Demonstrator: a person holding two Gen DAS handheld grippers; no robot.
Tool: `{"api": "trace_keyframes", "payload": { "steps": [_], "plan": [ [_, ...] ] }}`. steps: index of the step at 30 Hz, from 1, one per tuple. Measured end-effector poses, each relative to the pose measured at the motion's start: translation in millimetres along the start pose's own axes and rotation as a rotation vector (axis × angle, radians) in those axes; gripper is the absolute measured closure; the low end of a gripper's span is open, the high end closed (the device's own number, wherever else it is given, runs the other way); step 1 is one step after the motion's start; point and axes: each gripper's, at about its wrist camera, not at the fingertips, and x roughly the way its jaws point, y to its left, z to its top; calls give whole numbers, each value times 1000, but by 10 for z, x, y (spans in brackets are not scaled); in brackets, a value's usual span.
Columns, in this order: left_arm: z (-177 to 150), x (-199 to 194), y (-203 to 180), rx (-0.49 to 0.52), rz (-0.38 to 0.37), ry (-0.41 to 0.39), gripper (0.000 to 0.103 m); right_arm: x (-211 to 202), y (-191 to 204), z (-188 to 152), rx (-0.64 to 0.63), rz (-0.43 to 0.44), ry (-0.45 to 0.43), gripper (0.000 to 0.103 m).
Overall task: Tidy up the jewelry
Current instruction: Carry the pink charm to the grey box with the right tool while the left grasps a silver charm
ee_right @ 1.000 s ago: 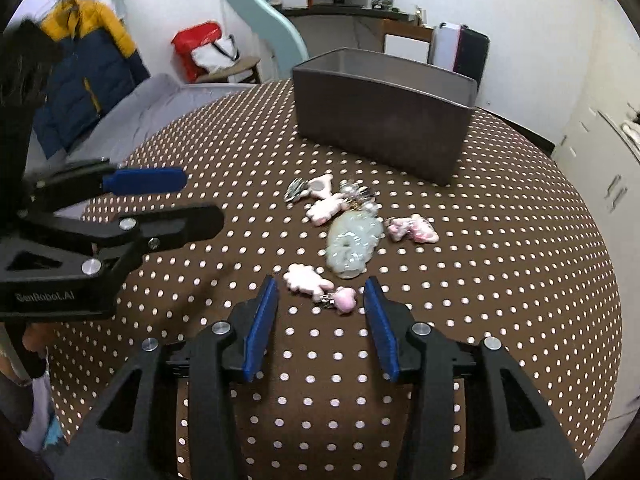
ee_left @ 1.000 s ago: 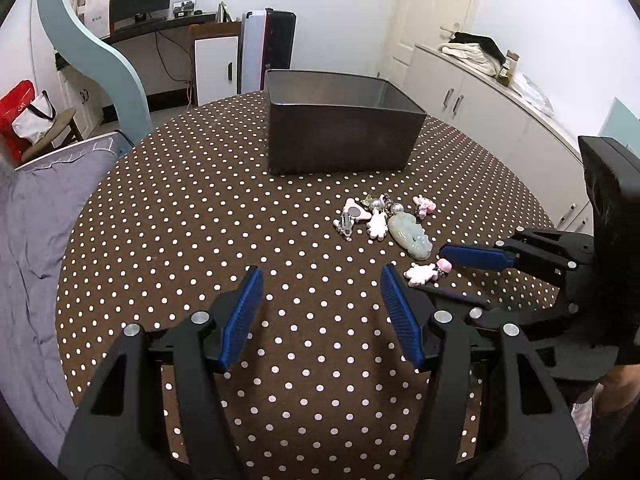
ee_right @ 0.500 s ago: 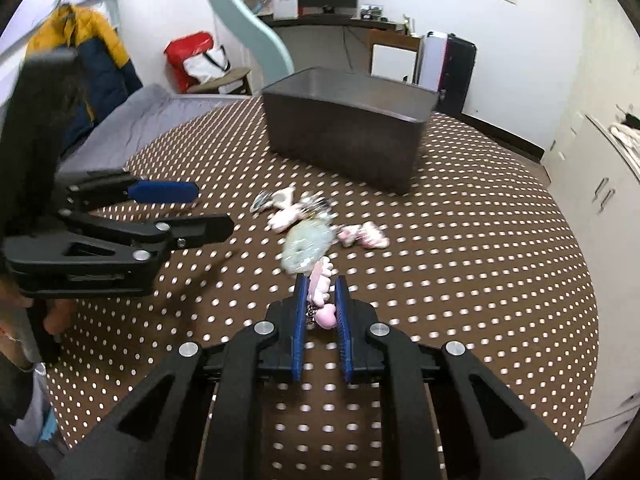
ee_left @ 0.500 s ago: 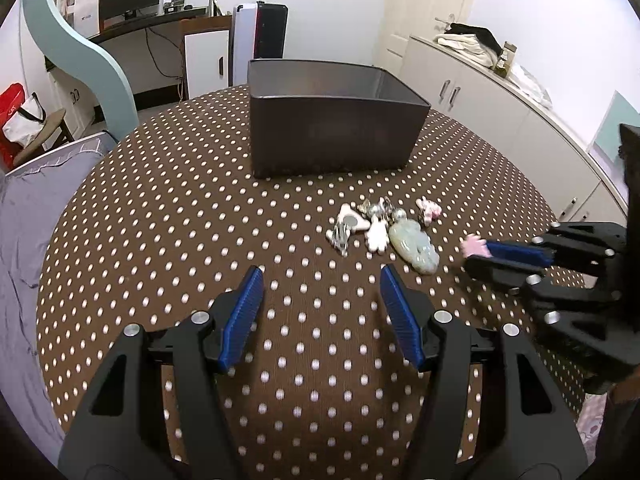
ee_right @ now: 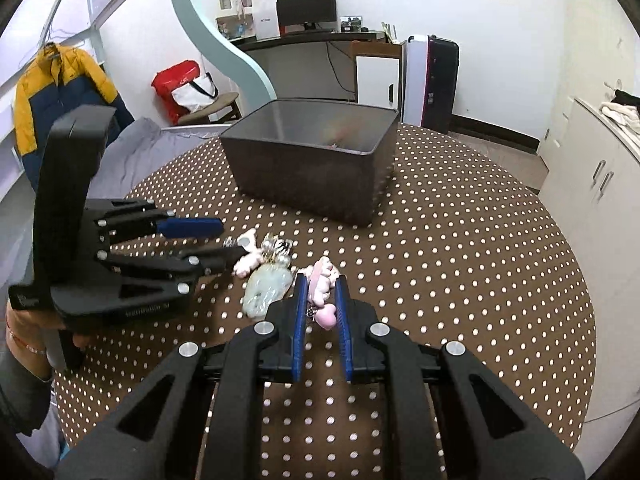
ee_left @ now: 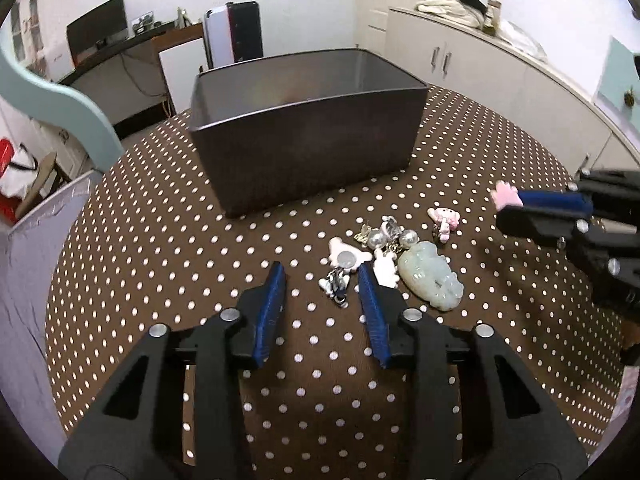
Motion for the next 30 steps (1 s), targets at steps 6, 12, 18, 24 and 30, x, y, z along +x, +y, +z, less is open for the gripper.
{"api": "trace_keyframes", "payload": {
  "steps": [6, 12, 18, 24, 30],
  "plan": [
    [7, 5, -80, 44, -35, -6, 89, -26, -42, 98, 12, 4, -21, 91],
    [-20, -81, 22, -24, -114, -24, 89, -86, -41, 210, 17, 15, -50, 91],
    [135, -404, 173, -77, -208, -101, 89, -132, -76, 440, 26, 41, -89, 91],
    [440, -655, 311, -106, -224, -184, 89, -71, -119, 696, 65, 92, -117, 91],
    [796, -582, 469, -156, -190, -203, 89, 124, -194, 899, 108, 98, -115, 91]
  ]
}}
